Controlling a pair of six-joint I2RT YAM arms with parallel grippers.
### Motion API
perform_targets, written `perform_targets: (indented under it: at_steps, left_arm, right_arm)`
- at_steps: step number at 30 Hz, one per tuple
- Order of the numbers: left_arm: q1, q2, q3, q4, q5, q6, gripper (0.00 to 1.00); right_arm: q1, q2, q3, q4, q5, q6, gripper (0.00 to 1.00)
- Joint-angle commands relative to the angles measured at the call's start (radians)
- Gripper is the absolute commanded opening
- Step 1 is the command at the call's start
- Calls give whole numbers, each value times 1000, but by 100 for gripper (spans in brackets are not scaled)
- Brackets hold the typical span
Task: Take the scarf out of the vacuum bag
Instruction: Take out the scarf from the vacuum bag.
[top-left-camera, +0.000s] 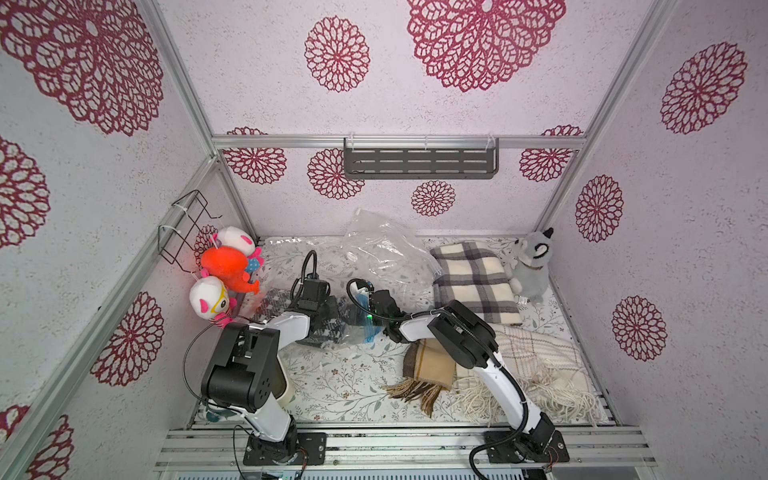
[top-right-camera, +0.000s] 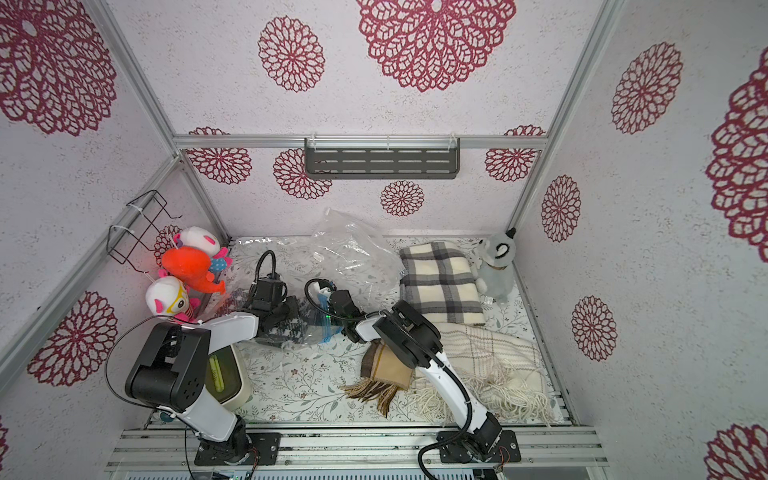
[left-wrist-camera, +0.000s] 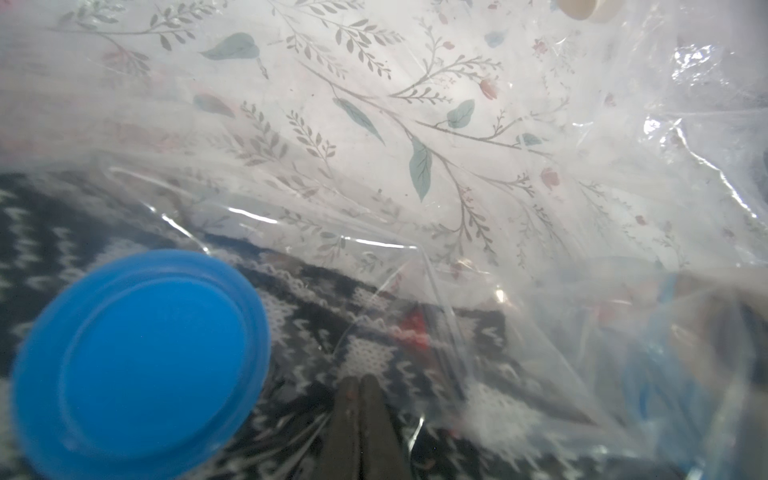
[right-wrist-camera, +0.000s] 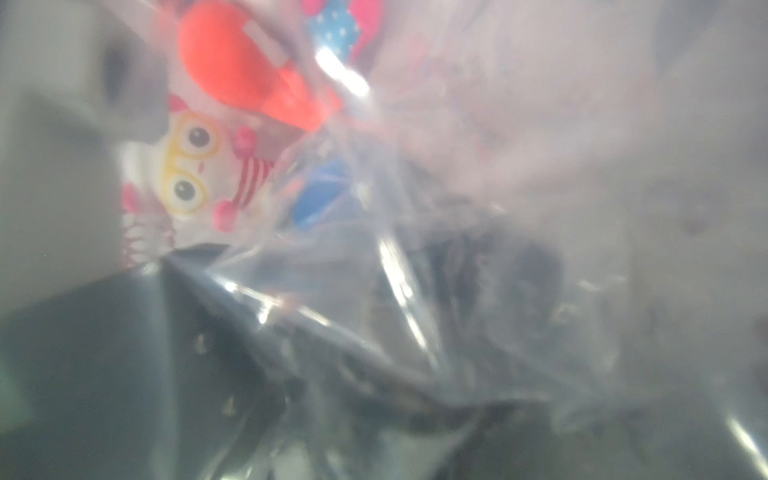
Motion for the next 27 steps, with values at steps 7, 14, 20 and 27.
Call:
perform_targets:
  at_steps: [7, 14, 20, 27]
  left_arm:
    - [-132, -405, -64, -107, 30, 2, 22]
    - [-355, -471, -52, -191, -49, 14, 67]
    - [-400, -539, -163, -155, -71, -41, 53]
    - [-503, -735, -244, -208, -157, -28, 67]
  right_arm:
    - [-20, -88, -133, 55, 21, -19, 0]
    - [-19, -82, -127, 56, 4, -9, 0]
    - [-23, -91, -130, 76, -28, 13, 0]
    - [-28, -96, -115, 42, -32, 2, 0]
